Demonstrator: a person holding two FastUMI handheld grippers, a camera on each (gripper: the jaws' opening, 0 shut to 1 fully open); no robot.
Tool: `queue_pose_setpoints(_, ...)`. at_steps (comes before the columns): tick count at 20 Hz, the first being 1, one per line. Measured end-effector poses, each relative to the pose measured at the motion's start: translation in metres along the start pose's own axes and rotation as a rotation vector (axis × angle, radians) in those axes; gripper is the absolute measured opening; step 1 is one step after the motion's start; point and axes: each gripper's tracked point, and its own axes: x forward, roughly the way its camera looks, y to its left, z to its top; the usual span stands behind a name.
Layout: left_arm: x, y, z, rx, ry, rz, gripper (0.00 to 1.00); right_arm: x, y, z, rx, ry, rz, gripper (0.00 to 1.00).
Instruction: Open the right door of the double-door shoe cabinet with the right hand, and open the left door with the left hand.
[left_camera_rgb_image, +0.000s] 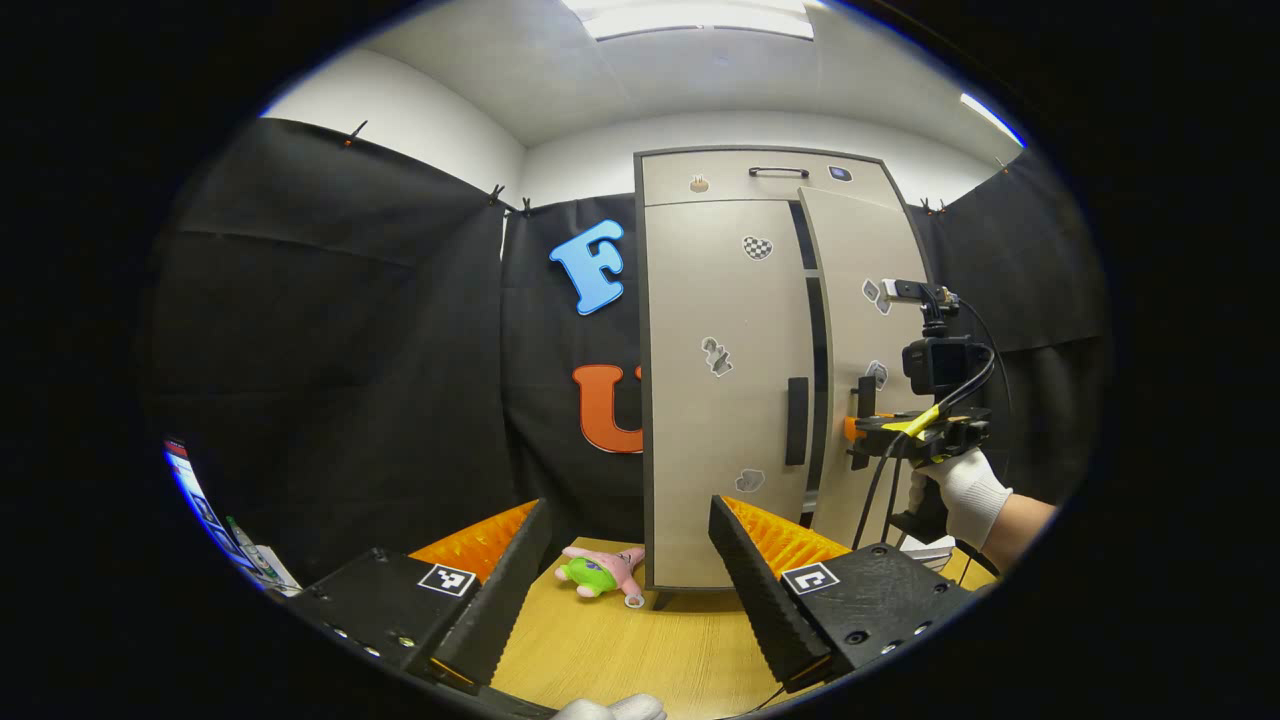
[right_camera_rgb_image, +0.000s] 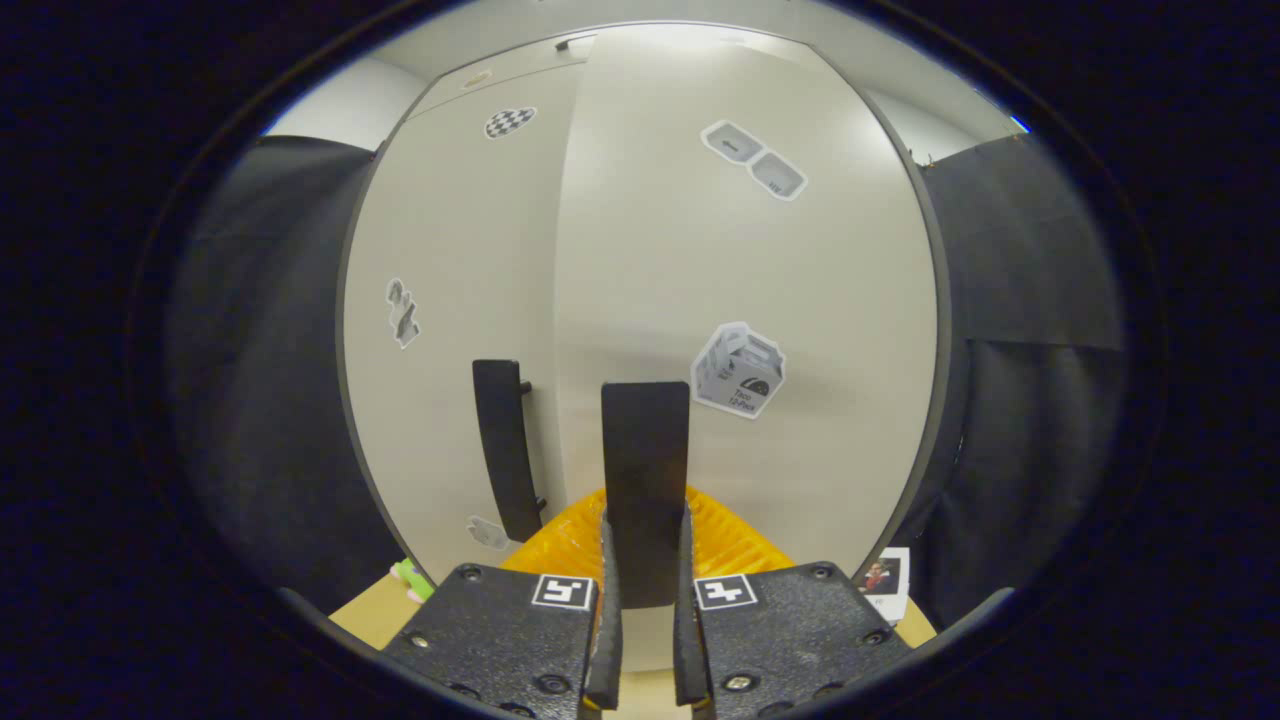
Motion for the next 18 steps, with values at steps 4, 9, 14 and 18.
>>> queue_pose_setpoints(4,-0.009,-0.009,0.000,-0.007,-0.004,-0.036,0.95,0.002,-0.005,0.002,-0.005,0.002,0.009,0.22)
queue_pose_setpoints(9,-0.008,-0.027,0.001,-0.004,-0.014,-0.102,0.95,0.004,-0.008,-0.001,0.006,0.002,0.007,0.20)
queue_pose_setpoints(14,0.001,-0.053,-0.003,-0.016,-0.007,-0.160,0.95,0.003,-0.014,0.000,0.017,0.003,-0.011,0.19)
queue_pose_setpoints(18,0.007,-0.071,-0.008,-0.026,0.005,-0.190,0.95,-0.001,-0.023,0.000,0.024,0.000,-0.032,0.18)
